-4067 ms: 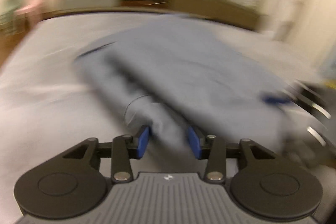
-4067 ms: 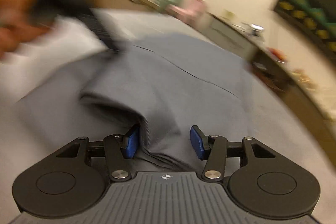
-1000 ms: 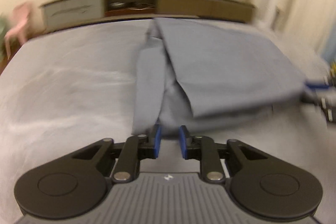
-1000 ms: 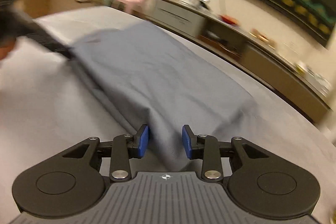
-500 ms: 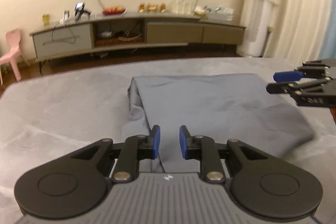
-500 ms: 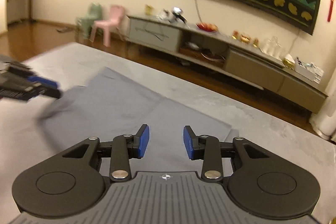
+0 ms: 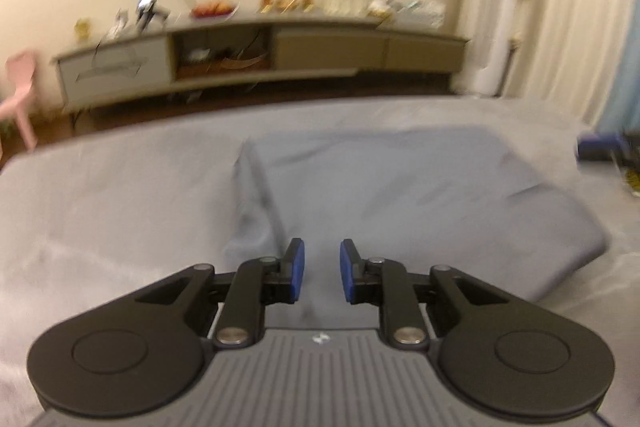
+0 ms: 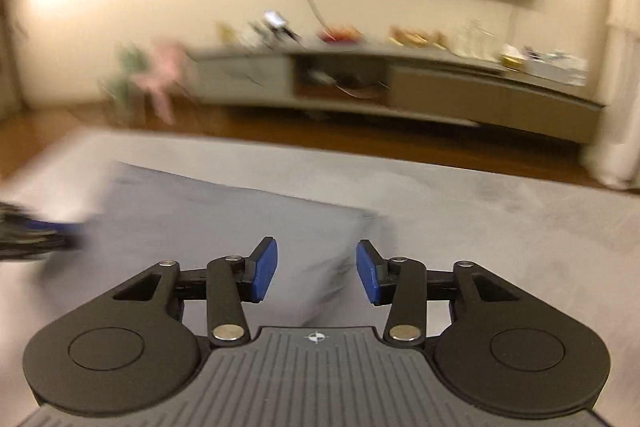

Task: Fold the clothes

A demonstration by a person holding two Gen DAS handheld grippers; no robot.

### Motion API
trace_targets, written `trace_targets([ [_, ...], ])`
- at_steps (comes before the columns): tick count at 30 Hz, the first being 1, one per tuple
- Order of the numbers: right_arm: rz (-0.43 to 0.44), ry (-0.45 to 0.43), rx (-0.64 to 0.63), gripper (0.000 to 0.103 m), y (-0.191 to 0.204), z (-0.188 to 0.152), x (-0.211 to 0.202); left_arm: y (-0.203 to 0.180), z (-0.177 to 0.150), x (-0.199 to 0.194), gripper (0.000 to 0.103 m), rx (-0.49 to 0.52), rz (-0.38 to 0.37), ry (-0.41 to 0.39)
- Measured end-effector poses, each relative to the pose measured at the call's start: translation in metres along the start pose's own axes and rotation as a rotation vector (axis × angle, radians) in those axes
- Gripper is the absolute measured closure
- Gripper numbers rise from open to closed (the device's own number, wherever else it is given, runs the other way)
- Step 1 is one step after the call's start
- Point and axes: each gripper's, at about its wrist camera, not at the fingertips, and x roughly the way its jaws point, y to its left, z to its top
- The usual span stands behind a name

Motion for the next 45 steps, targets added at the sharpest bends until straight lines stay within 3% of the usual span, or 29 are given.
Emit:
trace_targets([
  [2, 0.054, -0.003, -0.068, 0.035, 0.015, -0.025, -0.026, -0.018, 0.003, -0.001, 0.082, 0.035, -0.048, -0.004],
  [5, 0.064, 0.055, -0.222, 0.035, 0.033, -0.054, -0.030, -0.043, -0.001, 0.005, 0.080, 0.094, -0.098, 0.026],
  [6, 0.056, 0.082, -0.272, 0.040, 0.036, -0.059, -0.023, -0.045, -0.005, 0.011, 0.080, 0.096, -0.088, 0.045],
  [7, 0.049, 0.108, -0.322, 0.059, 0.039, -0.064, -0.015, -0.046, -0.008, 0.017, 0.080, 0.098, -0.077, 0.064],
  [10, 0.003, 0.115, -0.467, 0.080, 0.051, -0.061, -0.006, -0.045, -0.016, 0.028, 0.080, 0.084, -0.054, 0.101],
  [13, -0.104, 0.041, -0.558, 0.093, 0.061, -0.048, -0.013, -0.045, -0.018, 0.032, 0.081, 0.075, -0.052, 0.118],
  [17, -0.196, 0.091, -0.610, 0.095, 0.057, -0.058, 0.009, -0.057, -0.024, 0.040, 0.081, 0.125, -0.037, 0.127],
  [19, -0.225, 0.142, -0.592, 0.095, 0.048, -0.071, 0.025, -0.060, -0.024, 0.039, 0.081, 0.145, -0.027, 0.125],
  [23, -0.265, 0.168, -0.359, 0.094, 0.020, -0.065, 0.020, -0.063, -0.022, 0.036, 0.081, 0.162, -0.017, 0.116],
  [26, -0.300, 0.060, -0.216, 0.094, 0.017, -0.047, -0.014, -0.061, -0.011, 0.016, 0.081, 0.152, -0.041, 0.029],
  [29, -0.199, -0.062, -0.169, 0.094, 0.041, -0.032, -0.037, -0.060, -0.017, 0.026, 0.080, 0.160, -0.031, 0.055],
  [33, -0.120, 0.017, -0.267, 0.094, 0.066, -0.043, 0.014, -0.057, -0.025, 0.039, 0.079, 0.171, -0.018, 0.092],
  [35, -0.163, 0.048, -0.278, 0.094, 0.059, -0.053, 0.042, -0.056, -0.029, 0.046, 0.078, 0.176, -0.011, 0.111],
  [37, -0.188, 0.034, -0.269, 0.094, 0.053, -0.050, 0.048, -0.049, -0.027, 0.046, 0.078, 0.139, -0.033, 0.120],
  [40, -0.166, 0.090, -0.241, 0.093, 0.048, -0.036, 0.048, -0.048, -0.024, 0.043, 0.078, 0.161, -0.031, 0.121],
  [43, -0.157, 0.028, -0.215, 0.089, 0.051, -0.010, 0.031, -0.044, -0.010, 0.027, 0.078, 0.192, -0.031, 0.047],
  [45, -0.151, -0.013, -0.231, 0.088, 0.054, 0.014, 0.032, -0.032, 0.009, 0.022, 0.078, 0.189, 0.011, -0.006],
])
